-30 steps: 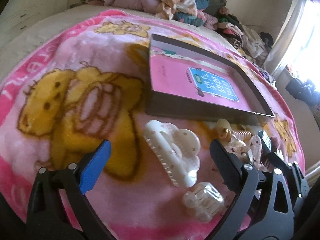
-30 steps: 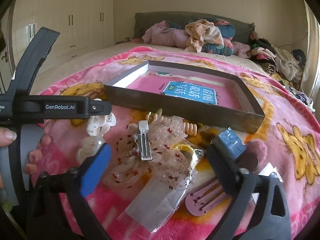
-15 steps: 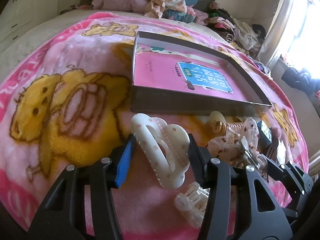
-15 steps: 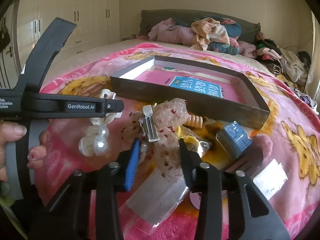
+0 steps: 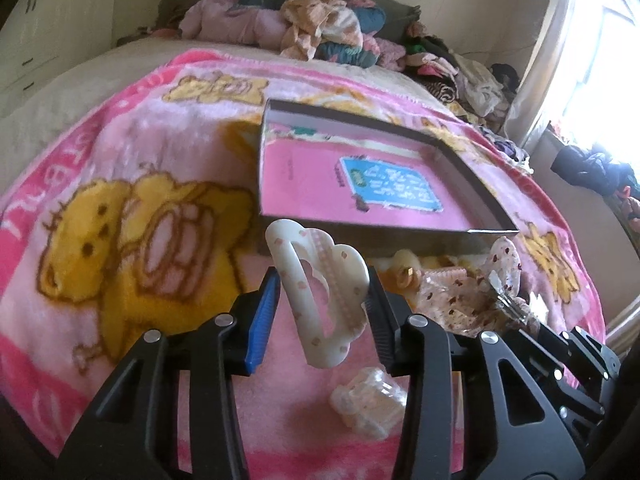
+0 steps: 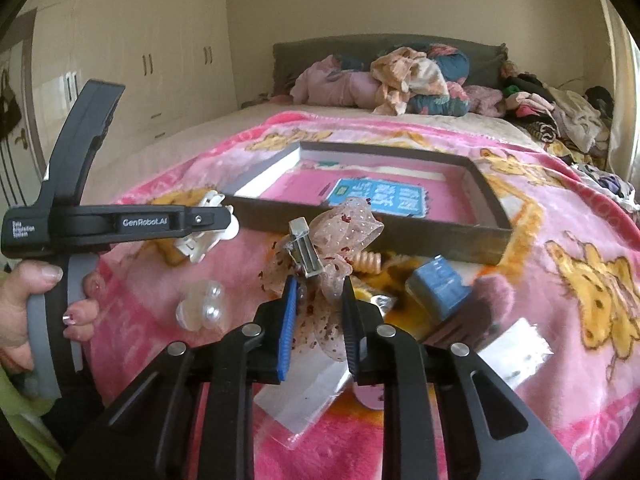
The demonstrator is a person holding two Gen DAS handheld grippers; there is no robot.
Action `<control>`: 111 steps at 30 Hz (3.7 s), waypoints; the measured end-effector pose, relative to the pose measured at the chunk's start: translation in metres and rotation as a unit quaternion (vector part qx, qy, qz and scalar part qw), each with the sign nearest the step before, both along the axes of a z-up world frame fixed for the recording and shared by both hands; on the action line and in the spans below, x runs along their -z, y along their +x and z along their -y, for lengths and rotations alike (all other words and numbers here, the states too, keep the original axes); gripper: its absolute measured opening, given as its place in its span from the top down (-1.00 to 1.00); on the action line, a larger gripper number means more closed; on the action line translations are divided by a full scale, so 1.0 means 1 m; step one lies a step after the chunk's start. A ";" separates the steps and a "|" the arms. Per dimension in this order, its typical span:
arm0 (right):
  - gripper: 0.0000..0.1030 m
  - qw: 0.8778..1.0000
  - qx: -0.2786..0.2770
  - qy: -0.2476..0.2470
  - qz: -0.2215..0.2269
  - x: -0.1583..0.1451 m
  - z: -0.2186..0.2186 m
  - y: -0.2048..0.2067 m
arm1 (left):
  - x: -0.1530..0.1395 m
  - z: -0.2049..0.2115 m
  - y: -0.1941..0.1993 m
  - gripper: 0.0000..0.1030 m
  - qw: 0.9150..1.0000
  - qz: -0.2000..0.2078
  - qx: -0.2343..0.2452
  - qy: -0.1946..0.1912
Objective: Organize jewelry
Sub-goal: 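Carry the claw clip and bow clip into the tray while both tools open to release them, then withdraw both open tools from the tray back over the loose accessories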
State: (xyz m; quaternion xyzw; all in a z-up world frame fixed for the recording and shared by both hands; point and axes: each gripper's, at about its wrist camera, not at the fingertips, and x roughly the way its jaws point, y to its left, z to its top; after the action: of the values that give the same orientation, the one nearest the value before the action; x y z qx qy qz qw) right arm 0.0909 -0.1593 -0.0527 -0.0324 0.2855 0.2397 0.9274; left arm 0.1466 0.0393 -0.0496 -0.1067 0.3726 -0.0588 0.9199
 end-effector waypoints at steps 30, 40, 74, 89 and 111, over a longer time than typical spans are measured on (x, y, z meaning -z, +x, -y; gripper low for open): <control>0.60 0.995 0.089 0.014 0.035 -0.044 0.070 0.079 | -0.011 0.061 0.073 0.34 0.998 0.012 0.043 0.038; 0.60 0.997 0.073 0.015 -0.011 -0.033 0.059 0.132 | -0.002 0.056 0.099 0.35 0.998 -0.013 0.034 0.053; -0.57 0.993 0.114 -0.033 0.002 -0.017 0.056 0.142 | 0.005 0.038 0.098 0.13 0.998 -0.003 0.006 0.066; -0.86 0.990 0.127 -0.023 0.062 -0.043 0.066 0.085 | -0.022 0.045 0.057 -0.33 0.997 0.049 0.006 0.051; -0.87 0.989 0.132 -0.010 0.070 -0.052 0.078 0.023 | -0.035 0.052 0.002 -0.72 0.995 0.084 0.018 0.044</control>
State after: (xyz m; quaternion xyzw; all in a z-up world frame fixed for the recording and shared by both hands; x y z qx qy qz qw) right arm 0.1143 -0.2374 -0.0007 -0.0198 0.2244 0.1091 0.9682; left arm 0.1489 -0.0124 -0.0142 -0.0540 0.2983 -0.0680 0.9505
